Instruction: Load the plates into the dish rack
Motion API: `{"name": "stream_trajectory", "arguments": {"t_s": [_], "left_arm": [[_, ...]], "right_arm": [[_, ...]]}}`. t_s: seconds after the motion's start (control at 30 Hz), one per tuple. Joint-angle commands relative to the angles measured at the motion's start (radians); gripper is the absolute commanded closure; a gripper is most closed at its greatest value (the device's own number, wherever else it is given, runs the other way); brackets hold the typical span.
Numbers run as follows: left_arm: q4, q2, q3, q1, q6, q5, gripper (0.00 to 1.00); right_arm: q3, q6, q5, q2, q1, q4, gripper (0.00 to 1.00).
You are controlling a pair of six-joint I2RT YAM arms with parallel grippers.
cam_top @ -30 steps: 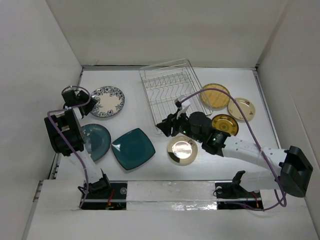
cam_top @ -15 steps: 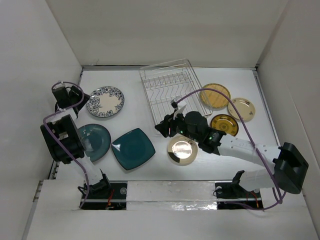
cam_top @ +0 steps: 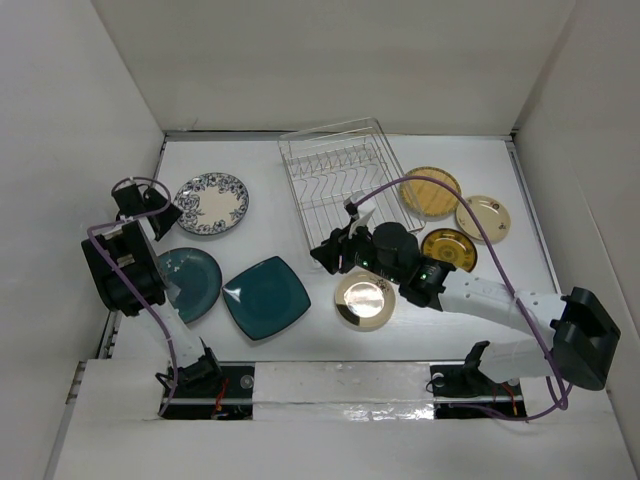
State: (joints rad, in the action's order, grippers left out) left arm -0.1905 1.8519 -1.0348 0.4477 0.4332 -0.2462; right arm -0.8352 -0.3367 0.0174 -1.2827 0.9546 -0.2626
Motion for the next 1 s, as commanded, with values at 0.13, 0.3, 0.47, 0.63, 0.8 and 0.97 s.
{"name": "stream_trajectory", "arguments": {"t_s": [0.13,0.3,0.47,0.63,0.8,0.97], "left_arm": [[-0.052,0.055,-0.034,0.006,0.006,-0.128,0.49],[-0.047,0.11,-0.071,0.006,0.004,-0.192,0.53],[-0.032,0.133,-0.09,0.006,-0.019,-0.214,0.64],[-0.061,0.133,-0.085,0.006,-0.021,-0.222,0.97],[-0.098,0.067,-0.062,0.006,-0.014,-0.231,1.0],[-0.226,-0.072,0.002,0.006,0.071,-0.257,1.0]], "right_arm": [[-0.022,0.005,-0.011,0.008,-0.007,-0.052,0.52],[-0.025,0.007,-0.004,-0.004,-0.007,-0.05,0.52],[-0.03,0.007,-0.007,-0.017,-0.007,-0.052,0.52],[-0.033,0.008,-0.004,-0.021,-0.016,-0.047,0.52],[-0.033,0.011,0.012,-0.014,-0.016,-0.041,0.52],[-0.05,0.015,0.012,-0.01,-0.025,-0.021,0.51]]}}
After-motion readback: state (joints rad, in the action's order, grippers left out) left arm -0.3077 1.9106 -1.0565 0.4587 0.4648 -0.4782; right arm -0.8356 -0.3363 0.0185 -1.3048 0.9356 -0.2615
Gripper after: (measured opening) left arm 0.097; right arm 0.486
